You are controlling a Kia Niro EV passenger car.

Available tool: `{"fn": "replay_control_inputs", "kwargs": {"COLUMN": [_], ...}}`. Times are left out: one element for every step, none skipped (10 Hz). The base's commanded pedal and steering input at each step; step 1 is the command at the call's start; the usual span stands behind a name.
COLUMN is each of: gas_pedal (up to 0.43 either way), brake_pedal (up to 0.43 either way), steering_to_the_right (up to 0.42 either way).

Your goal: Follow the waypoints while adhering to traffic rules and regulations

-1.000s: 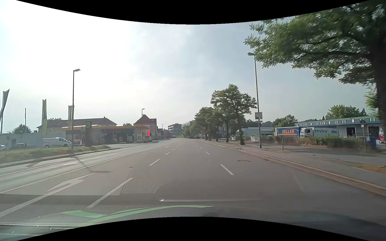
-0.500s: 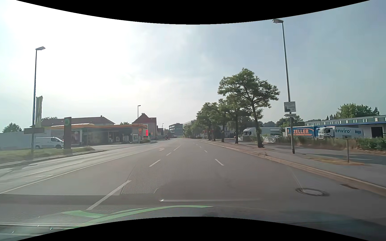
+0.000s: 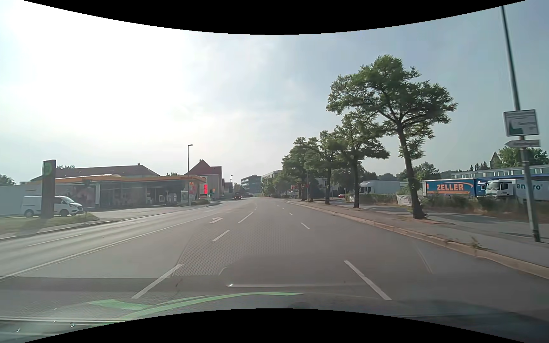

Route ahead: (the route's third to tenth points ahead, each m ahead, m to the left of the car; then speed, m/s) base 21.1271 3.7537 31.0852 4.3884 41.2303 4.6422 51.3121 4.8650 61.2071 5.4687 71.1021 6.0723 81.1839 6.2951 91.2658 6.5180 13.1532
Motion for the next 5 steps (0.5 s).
{"fn": "replay_control_inputs", "kwargs": {"gas_pedal": [0.087, 0.087, 0.087, 0.087, 0.087], "brake_pedal": [0.000, 0.000, 0.000, 0.000, 0.000], "steering_to_the_right": [-0.005, -0.005, -0.005, -0.005, -0.005]}}
